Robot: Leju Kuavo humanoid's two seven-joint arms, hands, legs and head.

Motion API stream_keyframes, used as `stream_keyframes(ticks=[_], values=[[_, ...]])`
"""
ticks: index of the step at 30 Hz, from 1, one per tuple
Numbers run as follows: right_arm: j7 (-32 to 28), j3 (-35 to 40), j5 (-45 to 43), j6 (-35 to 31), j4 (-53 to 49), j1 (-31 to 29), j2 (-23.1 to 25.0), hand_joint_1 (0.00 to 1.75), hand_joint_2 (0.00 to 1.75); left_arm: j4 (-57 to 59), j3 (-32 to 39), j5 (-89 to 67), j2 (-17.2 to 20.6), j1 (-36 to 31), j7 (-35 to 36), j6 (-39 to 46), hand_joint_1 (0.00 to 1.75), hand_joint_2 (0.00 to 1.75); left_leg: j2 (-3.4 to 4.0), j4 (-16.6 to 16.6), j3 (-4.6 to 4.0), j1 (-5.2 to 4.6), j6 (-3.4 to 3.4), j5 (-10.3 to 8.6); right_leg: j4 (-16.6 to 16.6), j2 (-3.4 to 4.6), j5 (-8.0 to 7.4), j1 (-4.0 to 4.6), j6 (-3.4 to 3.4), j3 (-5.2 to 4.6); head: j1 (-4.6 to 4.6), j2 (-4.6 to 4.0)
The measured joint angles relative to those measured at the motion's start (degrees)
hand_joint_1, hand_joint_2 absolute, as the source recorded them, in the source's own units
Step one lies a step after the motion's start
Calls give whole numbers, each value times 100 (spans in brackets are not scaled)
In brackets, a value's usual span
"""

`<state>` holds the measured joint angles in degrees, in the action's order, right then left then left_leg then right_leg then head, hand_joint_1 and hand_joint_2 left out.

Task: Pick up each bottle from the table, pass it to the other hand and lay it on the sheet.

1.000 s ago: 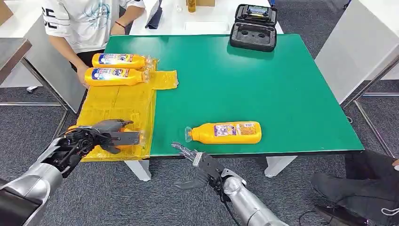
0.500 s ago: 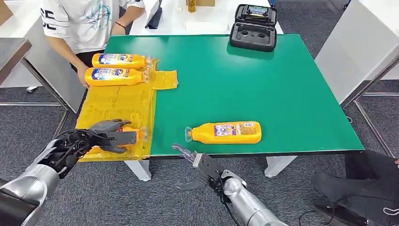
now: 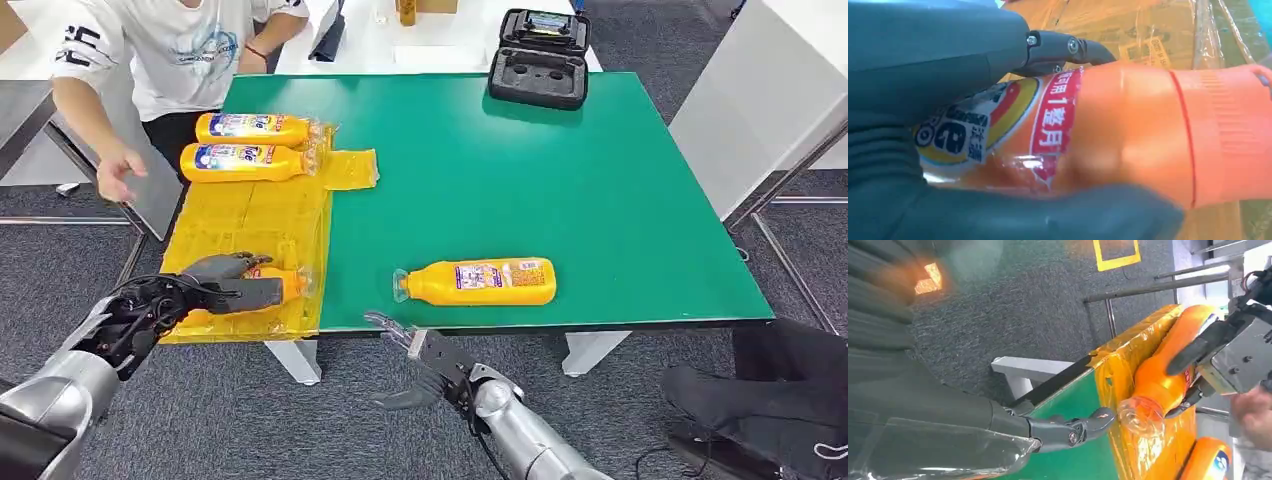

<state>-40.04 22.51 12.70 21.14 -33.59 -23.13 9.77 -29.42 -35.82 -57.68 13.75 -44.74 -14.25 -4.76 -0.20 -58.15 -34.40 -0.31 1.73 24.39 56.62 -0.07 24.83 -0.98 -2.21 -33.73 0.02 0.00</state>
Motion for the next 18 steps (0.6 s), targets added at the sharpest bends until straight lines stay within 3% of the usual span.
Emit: stream_keyframes(ticks=[18], values=[[0,0,68,9,214,-24,4,0,175,-299,120,0,87,149,-37,94,0,0,0,0,0,0,0,0,0,0,0,0,0,-1,2,0]])
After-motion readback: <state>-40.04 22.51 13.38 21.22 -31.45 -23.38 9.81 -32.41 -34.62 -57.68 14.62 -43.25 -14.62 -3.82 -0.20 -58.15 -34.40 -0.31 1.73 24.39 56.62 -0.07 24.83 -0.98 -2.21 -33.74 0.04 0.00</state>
